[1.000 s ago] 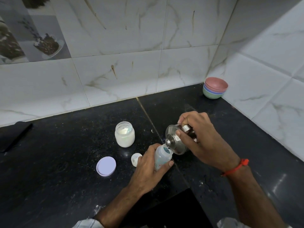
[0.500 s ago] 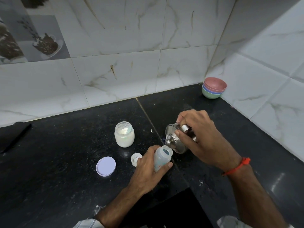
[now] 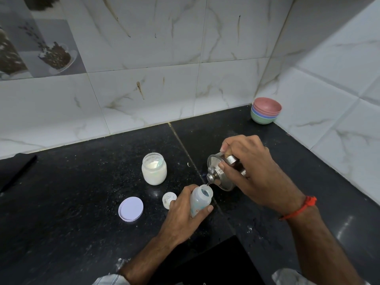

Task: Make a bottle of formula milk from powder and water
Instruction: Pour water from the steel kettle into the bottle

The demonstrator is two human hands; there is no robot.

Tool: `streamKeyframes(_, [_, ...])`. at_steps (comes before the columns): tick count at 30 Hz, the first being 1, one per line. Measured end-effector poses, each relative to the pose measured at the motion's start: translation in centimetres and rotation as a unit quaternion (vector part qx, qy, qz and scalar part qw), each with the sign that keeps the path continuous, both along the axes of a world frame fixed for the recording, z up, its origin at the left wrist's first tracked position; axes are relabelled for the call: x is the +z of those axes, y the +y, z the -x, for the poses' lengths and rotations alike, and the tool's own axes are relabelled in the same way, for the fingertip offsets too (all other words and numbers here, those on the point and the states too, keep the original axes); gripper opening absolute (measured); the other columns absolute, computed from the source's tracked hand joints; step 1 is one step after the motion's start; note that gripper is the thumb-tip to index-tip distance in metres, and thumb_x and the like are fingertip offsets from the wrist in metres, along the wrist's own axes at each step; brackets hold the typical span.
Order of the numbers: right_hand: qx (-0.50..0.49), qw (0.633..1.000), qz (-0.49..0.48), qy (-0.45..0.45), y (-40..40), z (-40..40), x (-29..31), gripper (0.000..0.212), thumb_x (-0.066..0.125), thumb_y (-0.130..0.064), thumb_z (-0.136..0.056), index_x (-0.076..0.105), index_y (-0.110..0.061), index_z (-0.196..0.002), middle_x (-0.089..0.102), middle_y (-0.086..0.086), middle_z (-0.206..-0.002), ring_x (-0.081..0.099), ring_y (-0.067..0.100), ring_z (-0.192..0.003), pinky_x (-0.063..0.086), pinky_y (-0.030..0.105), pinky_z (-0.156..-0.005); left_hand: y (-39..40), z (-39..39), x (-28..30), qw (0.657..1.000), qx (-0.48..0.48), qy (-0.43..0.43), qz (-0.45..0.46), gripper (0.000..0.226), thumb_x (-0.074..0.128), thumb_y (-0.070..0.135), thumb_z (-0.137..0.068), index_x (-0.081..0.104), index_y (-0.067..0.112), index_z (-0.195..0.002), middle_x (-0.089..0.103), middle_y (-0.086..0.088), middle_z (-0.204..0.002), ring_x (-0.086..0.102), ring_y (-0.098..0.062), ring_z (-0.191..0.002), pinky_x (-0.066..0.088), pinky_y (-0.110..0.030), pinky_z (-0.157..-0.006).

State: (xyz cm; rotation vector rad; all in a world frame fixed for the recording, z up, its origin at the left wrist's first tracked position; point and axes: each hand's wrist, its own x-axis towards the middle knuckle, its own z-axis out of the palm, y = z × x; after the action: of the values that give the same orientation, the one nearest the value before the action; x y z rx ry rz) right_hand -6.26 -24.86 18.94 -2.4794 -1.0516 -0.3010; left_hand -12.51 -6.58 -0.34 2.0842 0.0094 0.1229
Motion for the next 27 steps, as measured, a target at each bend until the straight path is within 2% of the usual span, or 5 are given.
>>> streamKeyframes(5, [0.001,1.000,0.002,-0.003,0.0,0.2,0.4,0.033,0.040,-0.051,-0.097,0.058,-0.026,-0.109,0.054,-0.014,-0.123,0.041,0.012,-0.110,0.040,0.040,-0.089,0.2,0.1,-0.3,1.000,-0.001,0.008,0.000,0.059,0.063,0.072,-0.088,0.038,0.044,-0.133,0.058,0.023,-0.128,0.059,-0.004,-0.117,0.055,-0.045,-0.099])
streamKeyframes(14, [0.003,1.000,0.013,-0.005,0.0,0.4,0.8,0.034,0.040,-0.050,-0.096,0.058,-0.025,-0.110,0.055,-0.011,-0.125,0.039,0.011,-0.110,0.041,0.043,-0.091,0.3,0.1,-0.9,1.000,-0.005,0.014,0.001,0.061,0.065,0.070,-0.088,0.041,0.040,-0.134,0.057,0.023,-0.128,0.059,-0.003,-0.117,0.058,-0.037,-0.094])
streamKeyframes(27, [0.014,0.999,0.018,-0.029,-0.1,0.5,1.0,0.028,0.042,-0.048,-0.097,0.057,-0.026,-0.107,0.057,-0.009,-0.125,0.041,0.012,-0.111,0.039,0.042,-0.090,0.3,0.1,-1.8,0.999,-0.008,0.035,-0.004,0.058,0.063,0.074,-0.085,0.037,0.049,-0.130,0.054,0.031,-0.126,0.056,0.001,-0.120,0.052,-0.046,-0.104])
